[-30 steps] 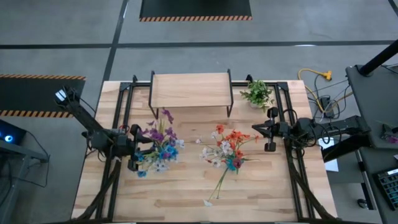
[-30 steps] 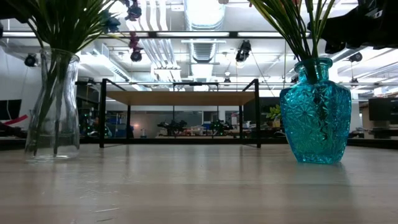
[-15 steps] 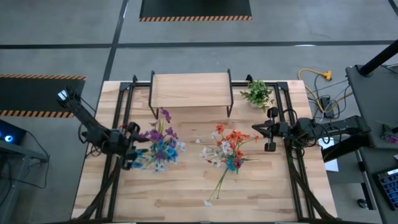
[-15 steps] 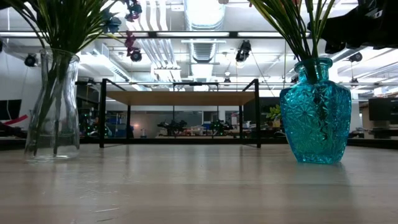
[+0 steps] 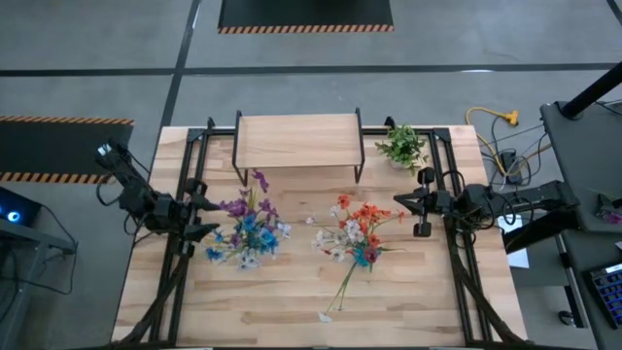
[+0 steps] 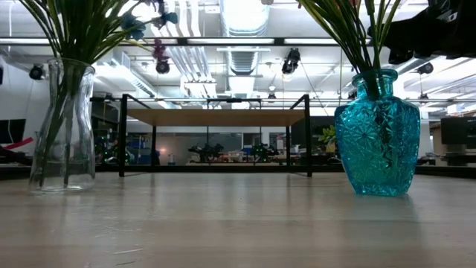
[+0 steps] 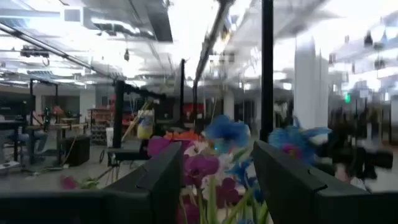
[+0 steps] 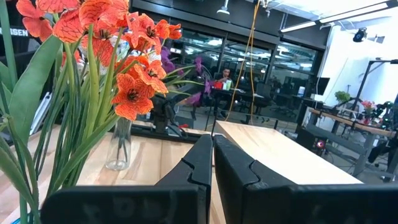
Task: Pick and place flowers into a vace then onto a shelf
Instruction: Put the violet flowers into the transparent vase, then put the transparent vase on the shelf
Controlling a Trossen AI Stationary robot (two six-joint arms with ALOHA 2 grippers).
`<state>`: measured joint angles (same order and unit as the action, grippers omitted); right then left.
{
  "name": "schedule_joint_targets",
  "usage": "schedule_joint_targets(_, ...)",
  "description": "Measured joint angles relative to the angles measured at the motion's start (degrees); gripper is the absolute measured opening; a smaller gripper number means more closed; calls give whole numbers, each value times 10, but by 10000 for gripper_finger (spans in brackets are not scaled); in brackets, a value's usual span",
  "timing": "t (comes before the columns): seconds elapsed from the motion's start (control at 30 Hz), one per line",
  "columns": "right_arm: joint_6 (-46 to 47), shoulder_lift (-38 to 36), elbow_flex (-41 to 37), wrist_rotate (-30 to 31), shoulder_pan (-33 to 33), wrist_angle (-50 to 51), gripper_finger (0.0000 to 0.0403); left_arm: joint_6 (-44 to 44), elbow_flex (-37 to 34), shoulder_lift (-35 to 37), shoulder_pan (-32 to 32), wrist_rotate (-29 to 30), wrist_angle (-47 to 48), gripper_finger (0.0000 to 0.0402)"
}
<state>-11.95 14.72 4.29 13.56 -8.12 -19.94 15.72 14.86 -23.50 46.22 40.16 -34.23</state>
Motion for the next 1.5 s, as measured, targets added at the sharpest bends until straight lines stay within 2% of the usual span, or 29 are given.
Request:
schedule_joint_targets(0.13, 1, 0, 0, 0, 0, 0, 8, 15, 52, 8, -19, 5, 87, 177)
schedule_joint_targets(0.3, 21, 0, 0, 0, 0, 2, 8, 53, 62, 16, -88, 7, 100, 161)
schedule_joint_targets(0.47, 26, 0, 0, 0, 0, 17, 8, 76, 61, 67, -141, -24, 104, 137)
schedule_joint_targets(0.57, 26, 0, 0, 0, 0, 23, 8, 90, 67, 112, -149, -54, 135, 128)
schedule_joint_targets(0.7, 26, 0, 0, 0, 0, 23, 8, 85, 58, 158, -152, -54, 187, 123)
schedule_joint_targets(0.83, 26, 0, 0, 0, 0, 22, 8, 44, 40, 181, -151, -56, 267, 122)
schedule_joint_targets(1.03, 43, 0, 0, 0, 0, 21, 9, 21, 52, 201, -151, -55, 318, 131)
schedule_joint_targets(1.1, 48, 0, 0, 0, 0, 21, 8, -4, 58, 207, -151, -53, 366, 144)
schedule_joint_targets(1.27, 47, 0, 0, 0, 0, 21, 8, -131, 89, 205, -151, -32, 524, 197)
schedule_joint_targets(1.43, 46, 0, 0, 0, 0, 21, 9, -285, 159, 192, -151, -32, 715, 247)
schedule_joint_targets(1.5, 45, 0, 0, 0, 0, 21, 9, -336, 187, 176, -151, -37, 761, 256)
